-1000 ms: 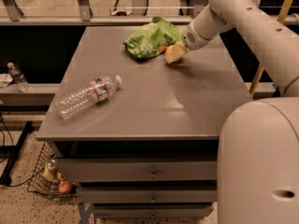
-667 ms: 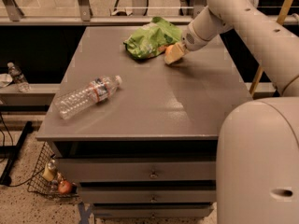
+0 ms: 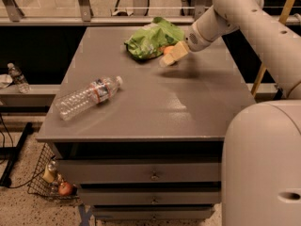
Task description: Move orange near green rice chip bag
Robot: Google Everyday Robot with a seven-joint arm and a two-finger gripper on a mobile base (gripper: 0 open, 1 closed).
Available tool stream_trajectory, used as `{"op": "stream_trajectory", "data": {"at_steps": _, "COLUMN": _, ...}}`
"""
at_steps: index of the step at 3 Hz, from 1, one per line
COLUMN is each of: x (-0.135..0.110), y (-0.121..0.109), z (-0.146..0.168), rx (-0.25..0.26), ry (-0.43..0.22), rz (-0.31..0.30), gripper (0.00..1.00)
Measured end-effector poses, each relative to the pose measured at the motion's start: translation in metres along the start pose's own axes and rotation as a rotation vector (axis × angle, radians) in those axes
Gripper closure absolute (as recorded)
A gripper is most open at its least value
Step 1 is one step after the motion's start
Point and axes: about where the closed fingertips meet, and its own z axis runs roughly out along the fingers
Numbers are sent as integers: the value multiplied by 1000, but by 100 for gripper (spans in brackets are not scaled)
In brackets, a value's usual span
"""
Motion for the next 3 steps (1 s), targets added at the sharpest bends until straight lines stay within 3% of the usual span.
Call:
{"op": "stream_trajectory", "data": {"at_steps": 1, "x": 0, "y": 3, "z": -30, "rx": 19, "ry": -53, "rz": -29, "gripper": 0}}
{"op": "stream_trajectory", "data": {"at_steps": 2, "x": 35, "y": 0, "z": -95, "rx": 102, "ry": -109, "rz": -65, "gripper": 0}}
{"op": "stream_trajectory", "data": {"at_steps": 3, "x": 64, "y": -3, "z": -125, "rx": 150, "ry": -110, "rz": -67, "gripper": 0}}
